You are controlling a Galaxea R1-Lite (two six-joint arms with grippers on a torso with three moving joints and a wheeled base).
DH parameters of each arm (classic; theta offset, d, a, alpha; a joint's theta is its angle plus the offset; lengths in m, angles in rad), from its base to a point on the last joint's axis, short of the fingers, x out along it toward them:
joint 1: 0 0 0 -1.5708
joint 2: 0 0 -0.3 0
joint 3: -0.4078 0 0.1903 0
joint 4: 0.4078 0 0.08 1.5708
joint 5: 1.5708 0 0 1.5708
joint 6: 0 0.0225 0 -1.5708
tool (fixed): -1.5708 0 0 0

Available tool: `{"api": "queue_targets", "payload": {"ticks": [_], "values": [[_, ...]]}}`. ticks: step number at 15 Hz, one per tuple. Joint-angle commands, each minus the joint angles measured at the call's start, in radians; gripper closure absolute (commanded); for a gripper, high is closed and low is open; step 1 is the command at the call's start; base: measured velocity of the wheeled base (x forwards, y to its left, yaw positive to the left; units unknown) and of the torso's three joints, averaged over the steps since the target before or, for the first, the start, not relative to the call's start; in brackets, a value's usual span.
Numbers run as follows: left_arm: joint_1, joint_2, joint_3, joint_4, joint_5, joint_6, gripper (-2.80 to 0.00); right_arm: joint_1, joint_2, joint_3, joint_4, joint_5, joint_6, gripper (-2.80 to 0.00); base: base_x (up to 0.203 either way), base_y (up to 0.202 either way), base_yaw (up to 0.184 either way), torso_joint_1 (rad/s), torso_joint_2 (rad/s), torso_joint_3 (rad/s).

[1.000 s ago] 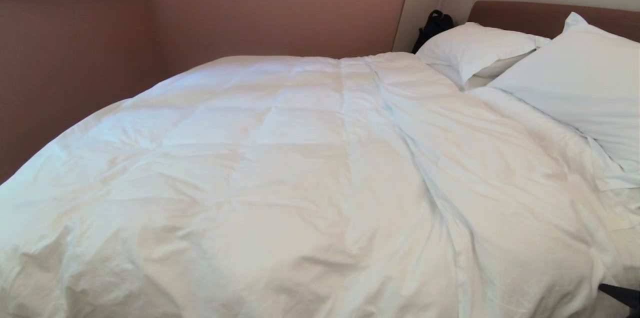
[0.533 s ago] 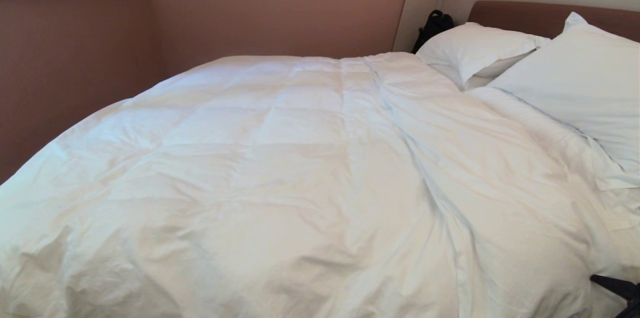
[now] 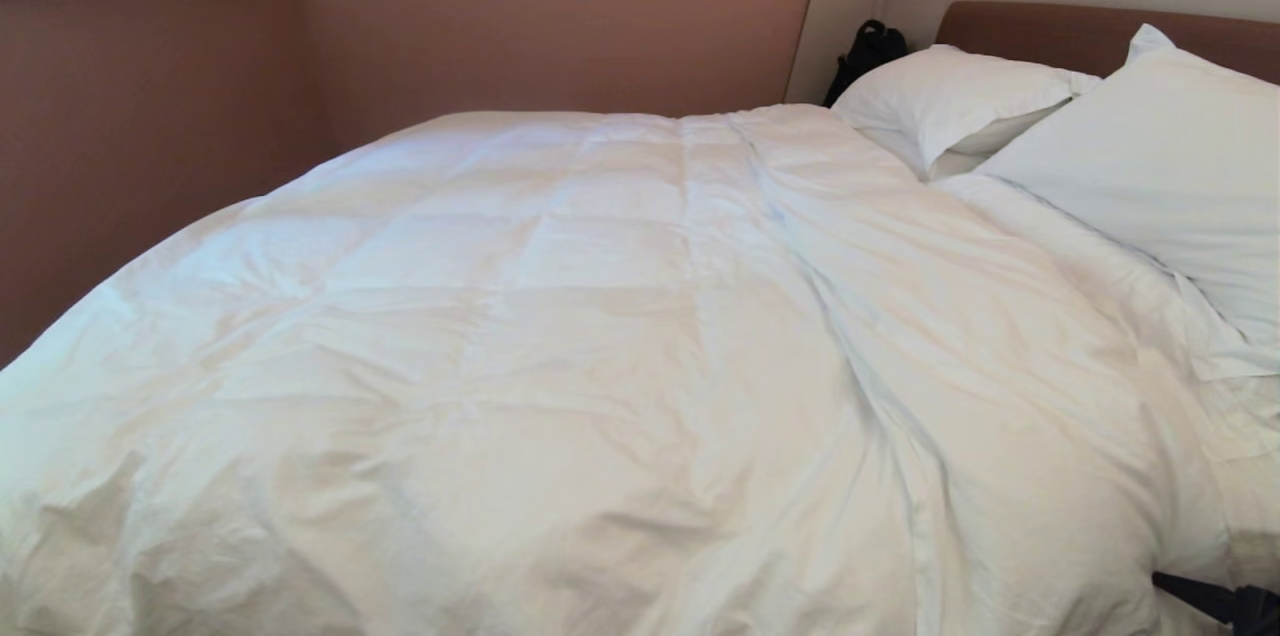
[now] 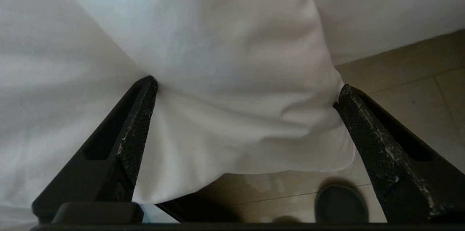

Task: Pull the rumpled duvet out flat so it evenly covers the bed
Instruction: Flatten the corners of the folded blanket

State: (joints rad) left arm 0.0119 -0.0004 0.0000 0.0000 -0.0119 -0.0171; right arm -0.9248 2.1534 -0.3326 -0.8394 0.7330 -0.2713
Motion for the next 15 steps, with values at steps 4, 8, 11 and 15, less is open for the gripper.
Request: {"api": "queue_targets", "payload": {"ticks": [4, 8, 11, 15], "values": [[0.000, 0.000, 0.000, 0.000, 0.000, 0.000, 0.00, 0.028, 0.019, -0.026, -0.003, 0.005, -0.023, -2.80, 0.000, 0.000, 0.000, 0.000, 0.00, 0.000], [0.000, 0.000, 0.000, 0.000, 0.000, 0.000, 0.00, 0.044, 0.039, -0.052, -0.004, 0.002, -0.031, -2.80, 0.000, 0.000, 0.000, 0.000, 0.00, 0.000], [0.000, 0.000, 0.000, -0.001, 0.000, -0.001, 0.00, 0.064, 0.057, -0.078, -0.004, 0.001, -0.039, -2.80, 0.000, 0.000, 0.000, 0.000, 0.00, 0.000], [0.000, 0.000, 0.000, 0.000, 0.000, 0.000, 0.00, 0.072, 0.066, -0.074, -0.004, 0.000, -0.075, -2.80, 0.000, 0.000, 0.000, 0.000, 0.00, 0.000]]}}
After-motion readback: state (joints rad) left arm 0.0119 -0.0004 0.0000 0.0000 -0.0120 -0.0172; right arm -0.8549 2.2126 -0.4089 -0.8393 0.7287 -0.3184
